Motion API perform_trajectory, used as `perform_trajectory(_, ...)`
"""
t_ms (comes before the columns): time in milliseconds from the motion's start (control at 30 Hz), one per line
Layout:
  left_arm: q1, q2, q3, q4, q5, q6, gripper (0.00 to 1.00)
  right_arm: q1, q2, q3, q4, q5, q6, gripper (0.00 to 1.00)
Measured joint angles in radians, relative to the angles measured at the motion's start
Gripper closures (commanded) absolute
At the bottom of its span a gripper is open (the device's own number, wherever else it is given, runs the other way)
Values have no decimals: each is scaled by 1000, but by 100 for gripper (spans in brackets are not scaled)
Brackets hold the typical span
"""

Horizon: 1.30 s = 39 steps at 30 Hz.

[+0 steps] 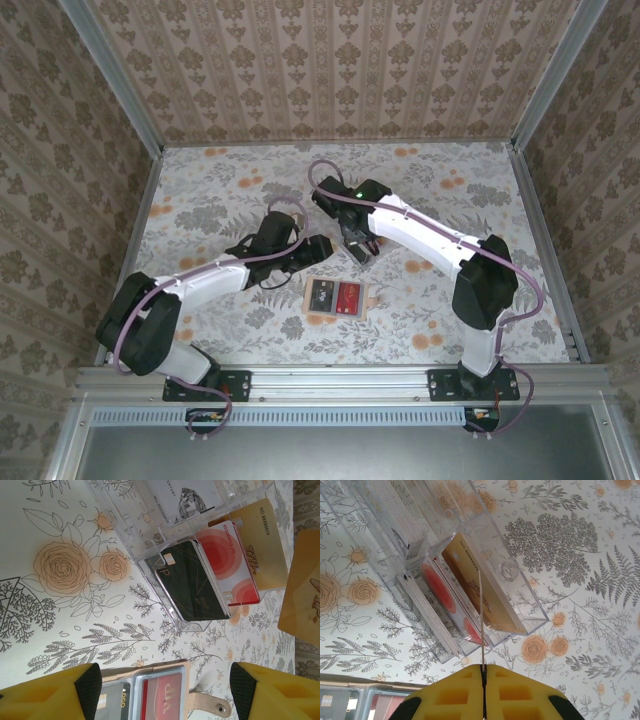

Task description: Put the credit cards into the card holder

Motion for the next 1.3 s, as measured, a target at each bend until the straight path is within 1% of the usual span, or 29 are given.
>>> perform_trajectory(167, 0, -23, -17, -3, -6, -3, 29, 31, -41, -23, 1, 25, 59, 93)
perform_trajectory(300, -1, -45, -31, -11, -15, -4, 29, 42, -135, -121, 40, 11, 87, 94)
perform_trajectory(500, -2, -71, -56, -42, -28, -3, 29, 42, -314, -311, 127, -63, 155, 95)
perform_trajectory(767, -17, -94, -117, -90, -39, -2, 30, 40, -512, -626, 333, -244, 260, 94)
perform_trajectory(1000, -24, -98, -137, -103, -39, -2, 30, 27, -556, -737, 455, -350, 312, 95)
perform_trajectory(1300, -35, -97, -148, -108, -42, 1, 31, 27, -559, -875, 600, -424, 377, 96)
